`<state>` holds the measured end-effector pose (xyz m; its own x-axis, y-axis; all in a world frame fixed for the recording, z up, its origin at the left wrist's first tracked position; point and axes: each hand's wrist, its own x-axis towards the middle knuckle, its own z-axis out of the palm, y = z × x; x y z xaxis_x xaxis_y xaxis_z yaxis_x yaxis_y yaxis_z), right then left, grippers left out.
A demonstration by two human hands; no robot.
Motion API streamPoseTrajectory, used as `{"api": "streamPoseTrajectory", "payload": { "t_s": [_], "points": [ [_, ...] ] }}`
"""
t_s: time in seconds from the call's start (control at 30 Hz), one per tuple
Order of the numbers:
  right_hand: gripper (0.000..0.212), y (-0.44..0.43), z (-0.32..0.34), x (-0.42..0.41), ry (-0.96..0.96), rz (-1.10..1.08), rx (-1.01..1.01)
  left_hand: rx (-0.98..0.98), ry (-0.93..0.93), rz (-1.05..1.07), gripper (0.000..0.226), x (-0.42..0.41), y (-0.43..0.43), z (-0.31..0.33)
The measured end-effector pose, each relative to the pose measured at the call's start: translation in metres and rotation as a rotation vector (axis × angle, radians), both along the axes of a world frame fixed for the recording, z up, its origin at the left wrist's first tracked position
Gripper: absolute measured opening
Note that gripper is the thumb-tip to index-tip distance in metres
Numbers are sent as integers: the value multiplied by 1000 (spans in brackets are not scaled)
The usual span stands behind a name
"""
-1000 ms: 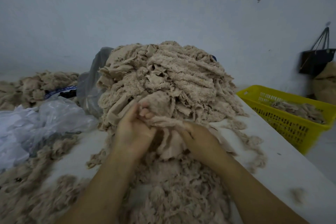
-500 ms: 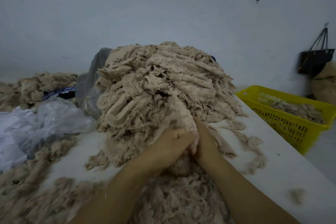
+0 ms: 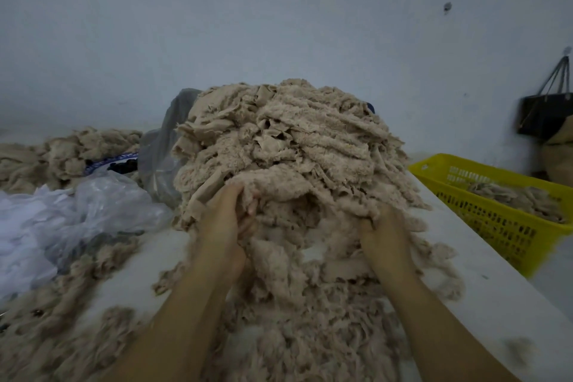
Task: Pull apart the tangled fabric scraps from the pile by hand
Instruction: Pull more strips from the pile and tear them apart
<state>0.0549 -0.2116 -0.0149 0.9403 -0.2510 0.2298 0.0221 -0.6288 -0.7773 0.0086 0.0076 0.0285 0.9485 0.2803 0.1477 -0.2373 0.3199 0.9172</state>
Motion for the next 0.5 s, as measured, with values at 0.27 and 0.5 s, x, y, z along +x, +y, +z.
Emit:
{"api": "streamPoseTrajectory", "payload": {
  "t_s": [0.27,0.5],
  "points": [
    [53,42,26,-36,105,487,593,456,-56,-142,32,-21,-32,1],
    [34,27,26,-21,411,333,1248,904,-11,-736,38,-30,-51,-4]
  ]
}}
